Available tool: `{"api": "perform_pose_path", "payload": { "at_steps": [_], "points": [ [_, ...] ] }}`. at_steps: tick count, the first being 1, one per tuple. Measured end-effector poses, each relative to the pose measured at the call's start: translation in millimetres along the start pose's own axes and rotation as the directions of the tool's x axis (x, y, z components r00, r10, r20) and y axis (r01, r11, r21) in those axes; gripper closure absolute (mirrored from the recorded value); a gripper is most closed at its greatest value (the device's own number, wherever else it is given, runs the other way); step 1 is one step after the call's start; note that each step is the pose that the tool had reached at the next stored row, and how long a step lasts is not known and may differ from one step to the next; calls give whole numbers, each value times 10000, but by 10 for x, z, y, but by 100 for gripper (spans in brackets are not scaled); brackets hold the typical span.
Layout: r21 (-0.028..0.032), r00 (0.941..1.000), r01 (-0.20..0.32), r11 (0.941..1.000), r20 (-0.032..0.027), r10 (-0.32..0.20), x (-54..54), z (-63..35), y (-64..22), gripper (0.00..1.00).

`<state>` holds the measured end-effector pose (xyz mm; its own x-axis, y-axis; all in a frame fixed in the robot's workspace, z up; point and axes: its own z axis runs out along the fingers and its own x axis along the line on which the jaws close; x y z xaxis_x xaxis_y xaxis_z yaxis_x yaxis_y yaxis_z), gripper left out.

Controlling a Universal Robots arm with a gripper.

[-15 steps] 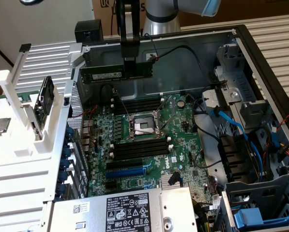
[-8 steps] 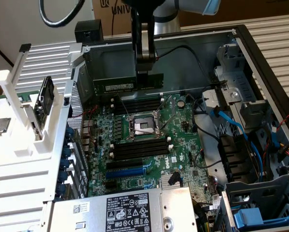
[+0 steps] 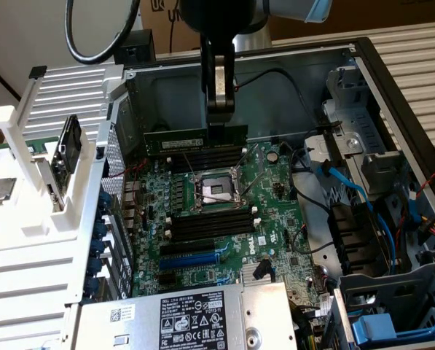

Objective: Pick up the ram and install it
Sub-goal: 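Pick up the ram and move it above insertion slot, then insert the ram into the slot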

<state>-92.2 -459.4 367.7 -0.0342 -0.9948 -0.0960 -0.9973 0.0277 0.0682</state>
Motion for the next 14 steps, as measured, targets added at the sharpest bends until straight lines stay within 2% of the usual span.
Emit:
{"api": "perform_pose_path", "payload": {
  "at_steps": [14],
  "points": [
    [1, 10000, 0, 10000, -2, 0, -1, 1, -1, 88]
  ]
}}
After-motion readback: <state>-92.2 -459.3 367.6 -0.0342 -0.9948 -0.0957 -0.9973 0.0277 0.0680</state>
